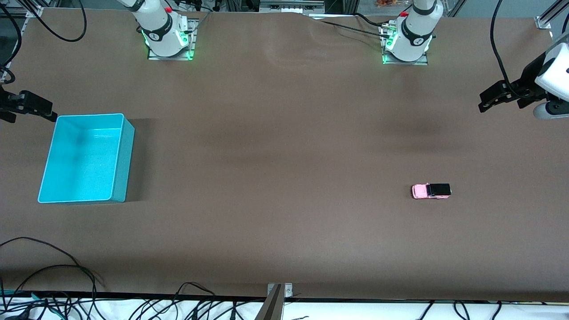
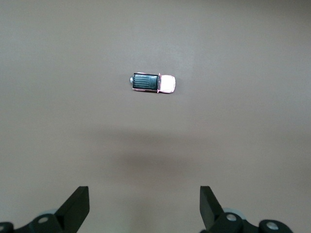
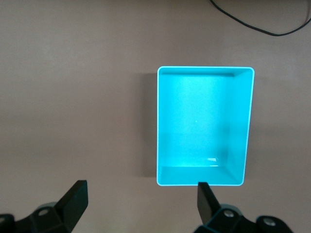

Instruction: Wind and store pink jeep toy

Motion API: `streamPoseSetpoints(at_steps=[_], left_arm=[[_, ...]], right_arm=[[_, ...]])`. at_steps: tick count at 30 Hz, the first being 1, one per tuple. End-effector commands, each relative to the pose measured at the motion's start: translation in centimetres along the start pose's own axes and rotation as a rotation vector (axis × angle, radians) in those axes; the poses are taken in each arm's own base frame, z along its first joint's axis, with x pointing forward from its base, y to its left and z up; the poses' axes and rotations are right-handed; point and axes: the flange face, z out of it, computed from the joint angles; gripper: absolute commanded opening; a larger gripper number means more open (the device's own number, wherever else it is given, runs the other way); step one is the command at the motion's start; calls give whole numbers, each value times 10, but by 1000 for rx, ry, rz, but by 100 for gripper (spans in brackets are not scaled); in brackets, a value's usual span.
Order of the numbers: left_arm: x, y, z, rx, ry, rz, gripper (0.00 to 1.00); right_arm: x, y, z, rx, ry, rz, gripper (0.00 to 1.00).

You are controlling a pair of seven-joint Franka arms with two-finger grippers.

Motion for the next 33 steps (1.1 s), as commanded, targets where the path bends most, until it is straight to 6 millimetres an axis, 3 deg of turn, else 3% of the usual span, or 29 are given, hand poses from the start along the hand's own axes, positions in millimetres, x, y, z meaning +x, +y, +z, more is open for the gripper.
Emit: streamPoseSetpoints(at_steps=[1,33], left_arm=[[2,0,-6,31,-4,-5,100],[6,1,-4,18,-5,3,100]], right_arm=[[-2,-1,-3,-8,-7,-3,100],[-2,-2,-3,-8,-7,-8,100]])
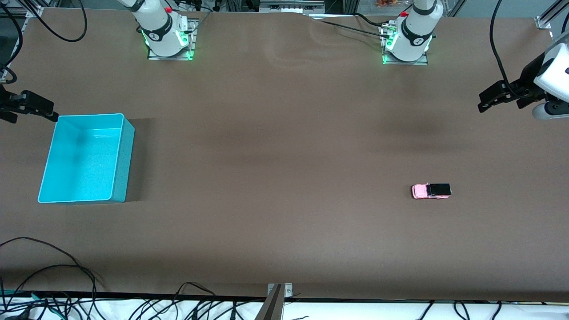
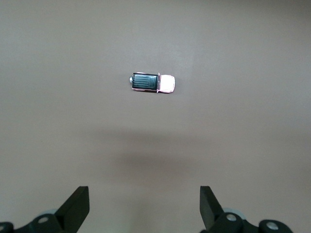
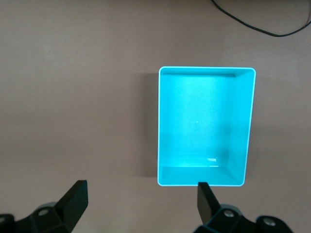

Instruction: Wind and store pink jeep toy

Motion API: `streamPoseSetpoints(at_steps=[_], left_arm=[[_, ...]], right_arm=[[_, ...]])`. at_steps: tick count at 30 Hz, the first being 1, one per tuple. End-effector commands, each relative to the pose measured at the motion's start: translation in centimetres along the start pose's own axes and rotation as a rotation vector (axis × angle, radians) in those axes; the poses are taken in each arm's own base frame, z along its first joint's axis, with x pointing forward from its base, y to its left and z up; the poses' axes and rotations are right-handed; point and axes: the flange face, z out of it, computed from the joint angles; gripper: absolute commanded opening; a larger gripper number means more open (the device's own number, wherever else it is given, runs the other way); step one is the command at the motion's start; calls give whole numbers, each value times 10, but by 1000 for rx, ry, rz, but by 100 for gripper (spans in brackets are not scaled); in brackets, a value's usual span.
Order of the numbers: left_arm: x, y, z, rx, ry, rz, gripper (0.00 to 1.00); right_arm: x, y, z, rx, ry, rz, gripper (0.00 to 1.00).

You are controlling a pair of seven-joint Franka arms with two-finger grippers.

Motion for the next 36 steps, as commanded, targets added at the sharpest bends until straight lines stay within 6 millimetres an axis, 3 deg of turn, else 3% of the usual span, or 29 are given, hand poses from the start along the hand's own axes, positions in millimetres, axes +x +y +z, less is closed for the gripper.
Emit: streamPoseSetpoints(at_steps=[1,20,29,36], left_arm=[[5,-1,-5,19,-3,2,100],[9,2,8,21,-32,5,100],[20,3,42,24,-47,2,100],[25,0,85,26,-44,2,100]], right_arm=[[-2,1,-3,-9,-7,-3,100],[-2,0,-1,-8,-12,-5,100],[-1,1,-3,-13,-3,-6,100],[0,1,-1,-11,-1,-5,100]])
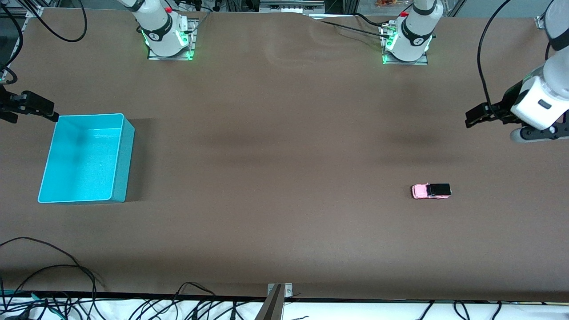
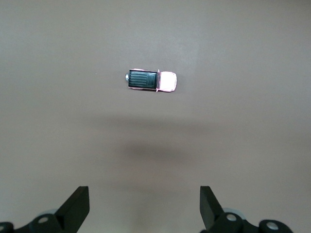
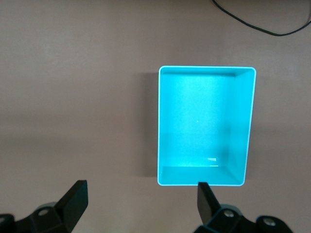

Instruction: Wind and store pink jeep toy

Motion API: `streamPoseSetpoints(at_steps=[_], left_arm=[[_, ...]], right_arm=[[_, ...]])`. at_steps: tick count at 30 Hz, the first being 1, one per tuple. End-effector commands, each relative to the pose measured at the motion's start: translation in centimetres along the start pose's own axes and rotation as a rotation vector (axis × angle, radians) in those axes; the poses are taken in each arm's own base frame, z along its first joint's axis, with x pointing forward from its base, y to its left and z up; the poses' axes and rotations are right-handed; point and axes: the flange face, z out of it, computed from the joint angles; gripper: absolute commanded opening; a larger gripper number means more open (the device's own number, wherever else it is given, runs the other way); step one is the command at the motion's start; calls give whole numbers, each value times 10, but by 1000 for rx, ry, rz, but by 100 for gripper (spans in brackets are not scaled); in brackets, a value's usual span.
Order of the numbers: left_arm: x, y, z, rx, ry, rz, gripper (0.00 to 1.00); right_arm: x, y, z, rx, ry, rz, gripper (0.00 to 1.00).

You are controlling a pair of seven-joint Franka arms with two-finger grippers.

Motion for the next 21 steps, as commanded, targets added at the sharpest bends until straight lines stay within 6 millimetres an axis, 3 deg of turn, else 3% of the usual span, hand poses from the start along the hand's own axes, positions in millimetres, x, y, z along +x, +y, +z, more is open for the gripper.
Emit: streamPoseSetpoints(at_steps=[1,13,21], left_arm=[[1,-4,29,19,3,0,100],[5,-2,72,15,32,1,100],[6,-2,113,11,50,3,100]], right_arm=[[0,0,-2,-11,2,-5,100],[2,1,2,-11,-9,-3,100],[2,2,1,-10,-9,-1,100]])
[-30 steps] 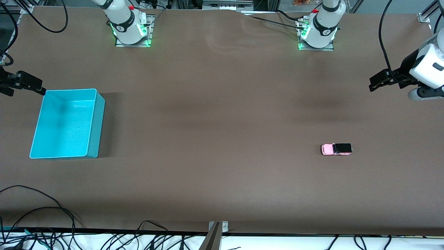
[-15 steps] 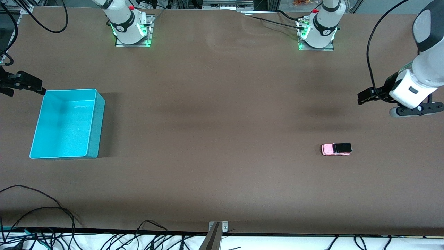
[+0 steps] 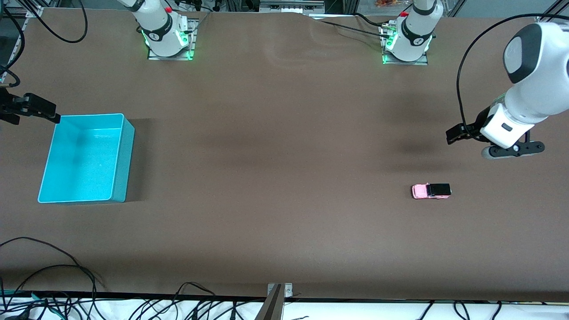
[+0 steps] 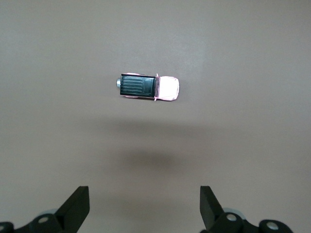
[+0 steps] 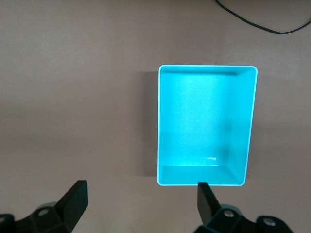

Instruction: Wind and store pink jeep toy

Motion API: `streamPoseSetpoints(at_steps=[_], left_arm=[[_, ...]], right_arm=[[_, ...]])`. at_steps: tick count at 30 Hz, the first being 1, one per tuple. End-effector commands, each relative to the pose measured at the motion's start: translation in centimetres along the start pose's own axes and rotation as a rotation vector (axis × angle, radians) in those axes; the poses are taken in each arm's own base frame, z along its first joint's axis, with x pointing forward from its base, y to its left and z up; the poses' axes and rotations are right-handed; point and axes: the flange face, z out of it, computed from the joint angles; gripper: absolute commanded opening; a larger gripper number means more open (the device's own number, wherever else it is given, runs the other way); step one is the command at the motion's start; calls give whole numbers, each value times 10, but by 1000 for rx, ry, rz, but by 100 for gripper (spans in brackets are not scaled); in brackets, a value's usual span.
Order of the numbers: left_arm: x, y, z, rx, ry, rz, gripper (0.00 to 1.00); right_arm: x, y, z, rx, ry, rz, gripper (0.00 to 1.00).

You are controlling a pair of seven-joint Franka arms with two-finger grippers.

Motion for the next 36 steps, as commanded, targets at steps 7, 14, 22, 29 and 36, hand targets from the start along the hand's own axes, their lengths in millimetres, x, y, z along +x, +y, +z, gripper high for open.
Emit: streamPoseSetpoints(at_steps=[7,14,22,29,36], left_arm=[[-5,-1,46,14,36,9,100],[-2,-9,96,19,-4,3,100],[5,-7,126,22,-16,33,100],[16,-23,158,14,-2,330,100],[23,-24,158,20,28,675,100]], right_arm=[[-4,3,-9,-10,6,1,100],[-6,-1,-12,-6,9,3,100],[-9,-4,-11,28,-8,-9,100],[-9,-4,-11,46,-6,-16,100],[-9,-6,-11,45,-8,-21,100]])
